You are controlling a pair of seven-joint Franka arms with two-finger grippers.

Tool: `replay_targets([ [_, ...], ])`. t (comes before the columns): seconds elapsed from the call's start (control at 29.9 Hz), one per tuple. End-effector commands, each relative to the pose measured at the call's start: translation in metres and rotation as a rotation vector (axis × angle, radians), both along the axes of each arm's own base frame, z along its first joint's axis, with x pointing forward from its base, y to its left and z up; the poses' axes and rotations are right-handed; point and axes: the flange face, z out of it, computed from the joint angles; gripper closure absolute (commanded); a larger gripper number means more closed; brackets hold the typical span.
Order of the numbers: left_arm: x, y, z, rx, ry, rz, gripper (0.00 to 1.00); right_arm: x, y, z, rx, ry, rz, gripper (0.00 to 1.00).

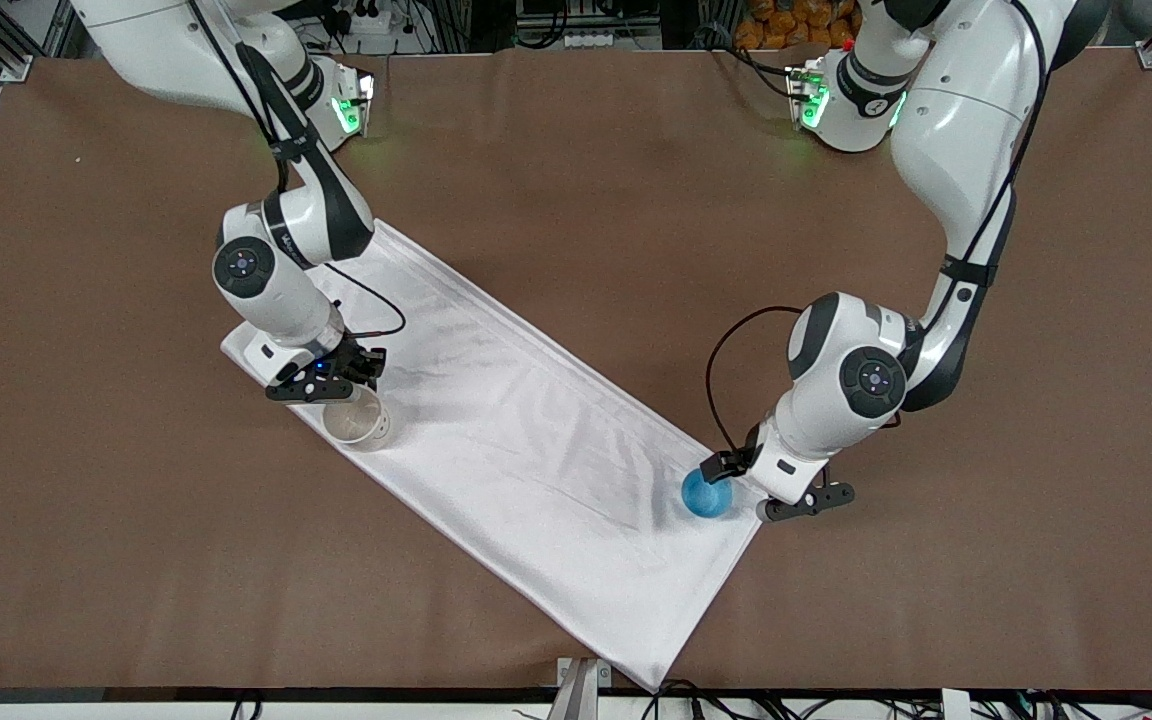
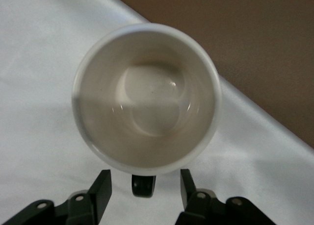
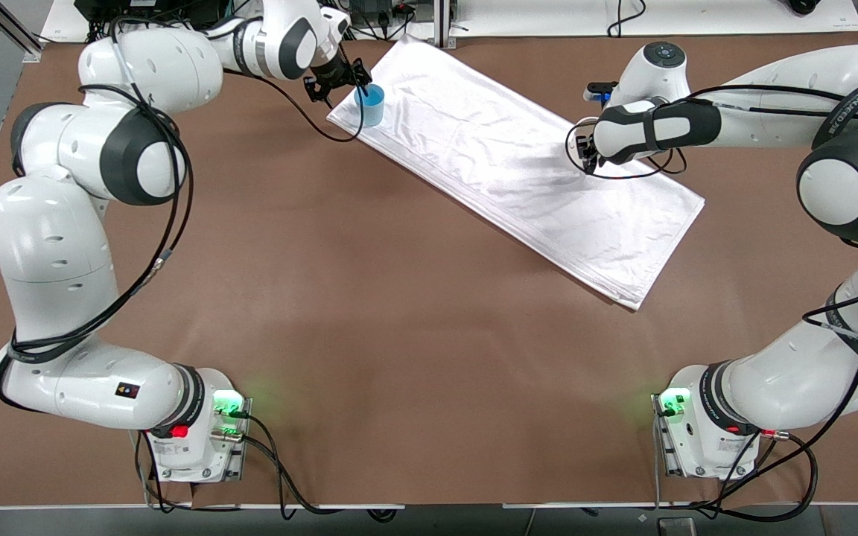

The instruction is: Place blue cup into white mug on table

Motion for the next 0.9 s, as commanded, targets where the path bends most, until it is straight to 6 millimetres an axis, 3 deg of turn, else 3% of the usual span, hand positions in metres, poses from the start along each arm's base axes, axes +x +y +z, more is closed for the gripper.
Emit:
replay_targets([
  [0.0,0.003,-0.008,-0.013,-0.009,-0.012,0.012,0.00,0.000,0.011,0.011,0.011,-0.018,-0.017,1.00],
  [0.17,0.000,-0.014,-0.018,0.001,-0.015,-0.002,0.02,0.000,0.023,0.025,0.019,-0.034,-0.026,1.00],
  [0.33,-0.002,-0.016,-0.026,0.003,-0.002,0.010,0.37,-0.004,0.052,0.043,0.037,-0.057,-0.045,1.00],
  [0.4,-0.003,-0.016,-0.031,0.005,0.008,0.028,0.43,-0.006,0.066,0.049,0.041,-0.052,-0.058,1.00],
  [0.6,-0.001,-0.009,-0.039,0.017,0.015,0.042,0.58,-0.013,0.130,0.079,0.050,-0.039,-0.114,1.00],
  [0.77,-0.002,-0.008,-0.043,0.021,0.021,0.045,0.89,-0.032,0.198,0.107,0.046,-0.013,-0.129,1.00],
  [0.87,0.000,-0.005,-0.043,0.030,0.017,0.044,1.00,-0.039,0.233,0.118,0.028,-0.015,-0.151,1.00],
])
